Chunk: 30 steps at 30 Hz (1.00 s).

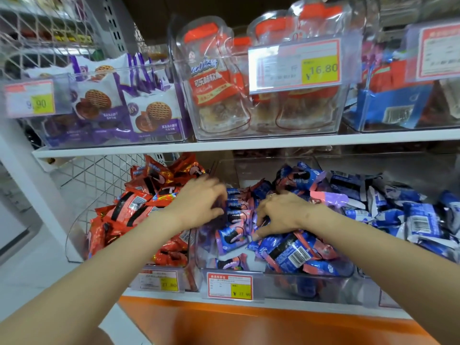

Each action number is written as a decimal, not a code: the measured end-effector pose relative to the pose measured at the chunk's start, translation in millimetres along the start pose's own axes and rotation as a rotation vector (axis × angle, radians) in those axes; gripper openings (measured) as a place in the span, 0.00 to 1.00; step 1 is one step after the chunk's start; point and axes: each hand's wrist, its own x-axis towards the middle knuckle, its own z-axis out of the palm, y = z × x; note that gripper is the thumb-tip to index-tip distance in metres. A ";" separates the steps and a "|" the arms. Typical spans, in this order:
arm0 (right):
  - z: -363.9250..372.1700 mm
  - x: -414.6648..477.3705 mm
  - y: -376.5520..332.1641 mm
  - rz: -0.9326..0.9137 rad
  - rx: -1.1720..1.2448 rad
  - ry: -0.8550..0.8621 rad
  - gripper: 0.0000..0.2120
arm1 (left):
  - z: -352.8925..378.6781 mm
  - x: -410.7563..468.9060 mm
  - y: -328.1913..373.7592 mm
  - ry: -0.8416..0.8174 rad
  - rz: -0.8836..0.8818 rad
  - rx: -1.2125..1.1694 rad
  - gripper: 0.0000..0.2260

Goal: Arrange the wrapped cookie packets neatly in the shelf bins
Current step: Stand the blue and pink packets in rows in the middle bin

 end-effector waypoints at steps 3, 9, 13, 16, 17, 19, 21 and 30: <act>-2.4 9.7 -10.4 0.019 -0.130 0.084 0.33 | 10.3 -25.4 -9.7 0.100 -0.133 -0.120 0.18; -0.7 29.7 -29.9 -0.005 -0.218 0.042 0.32 | 15.2 -36.5 -13.0 0.149 -0.161 -0.251 0.18; 7.7 39.7 -36.2 0.021 -0.179 0.033 0.30 | 18.3 -39.9 -16.2 0.181 -0.120 -0.310 0.15; 14.9 44.3 -35.1 0.102 -0.170 0.104 0.24 | 20.5 -42.4 -18.4 0.175 -0.100 -0.342 0.14; 16.0 45.0 -34.0 0.138 -0.163 0.121 0.24 | 20.3 -42.8 -19.1 0.175 -0.087 -0.346 0.16; 17.3 46.1 -32.8 0.184 -0.149 0.146 0.24 | 19.0 -43.5 -20.2 0.166 -0.067 -0.349 0.16; 17.7 47.0 -33.6 0.203 -0.160 0.167 0.26 | 17.9 -45.1 -20.0 0.159 -0.058 -0.345 0.14; 19.4 53.5 -36.5 0.221 -0.131 0.178 0.32 | 15.4 -47.7 -17.5 0.153 -0.067 -0.367 0.14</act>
